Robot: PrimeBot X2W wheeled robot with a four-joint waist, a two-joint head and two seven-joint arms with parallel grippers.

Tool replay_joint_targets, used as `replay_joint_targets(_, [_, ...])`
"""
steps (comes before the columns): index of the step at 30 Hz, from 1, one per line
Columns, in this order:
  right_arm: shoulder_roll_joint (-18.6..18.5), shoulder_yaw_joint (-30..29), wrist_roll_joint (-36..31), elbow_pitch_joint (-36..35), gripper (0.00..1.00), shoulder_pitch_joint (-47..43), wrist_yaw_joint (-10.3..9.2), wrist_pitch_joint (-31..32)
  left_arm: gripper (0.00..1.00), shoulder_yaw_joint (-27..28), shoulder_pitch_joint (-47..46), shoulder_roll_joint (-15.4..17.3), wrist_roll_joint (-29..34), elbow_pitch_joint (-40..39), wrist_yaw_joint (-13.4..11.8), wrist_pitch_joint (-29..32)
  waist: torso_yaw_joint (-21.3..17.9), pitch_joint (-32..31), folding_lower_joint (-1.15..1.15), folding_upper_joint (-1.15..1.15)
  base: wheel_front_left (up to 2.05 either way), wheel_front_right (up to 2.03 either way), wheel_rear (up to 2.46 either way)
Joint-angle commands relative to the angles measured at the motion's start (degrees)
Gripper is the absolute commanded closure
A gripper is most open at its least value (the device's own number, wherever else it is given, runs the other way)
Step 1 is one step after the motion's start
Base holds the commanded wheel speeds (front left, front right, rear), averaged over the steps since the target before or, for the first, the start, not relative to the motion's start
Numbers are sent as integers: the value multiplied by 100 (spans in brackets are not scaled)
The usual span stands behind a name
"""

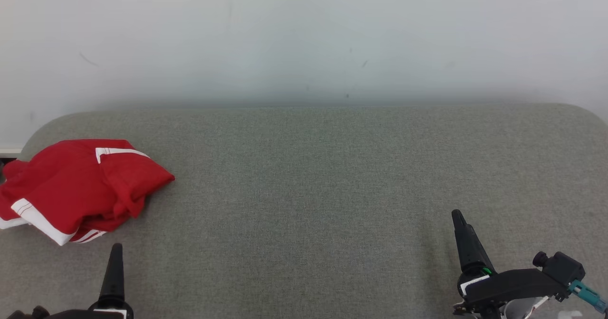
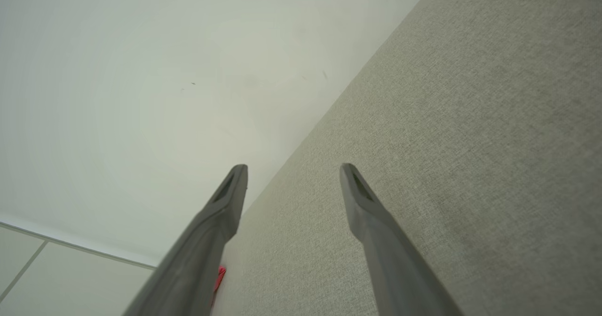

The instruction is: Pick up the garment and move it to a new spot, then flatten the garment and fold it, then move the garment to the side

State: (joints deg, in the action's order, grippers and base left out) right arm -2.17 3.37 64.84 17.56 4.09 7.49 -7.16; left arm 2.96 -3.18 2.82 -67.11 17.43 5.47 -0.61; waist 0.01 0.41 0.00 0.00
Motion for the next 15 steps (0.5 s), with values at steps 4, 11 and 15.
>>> replay_joint_targets(4, [-49, -12, -631, 7, 0, 191, 0, -71, 0, -181, -182, 147, 507, -70, -60, -129, 1, -4, 0, 0, 0, 0, 0])
replay_joint_targets(11, [-52, -73, -1547, -31, 0, 268, 0, -25, 0, -517, -285, 318, 1247, -57, -246, -285, -9, 1, 0, 0, 0, 0, 0])
replay_joint_targets(15, [-55, -101, -2056, -80, 0, 280, 0, 48, 0, -695, -332, 414, 1627, -86, -353, -345, -9, 1, 0, 0, 0, 0, 0])
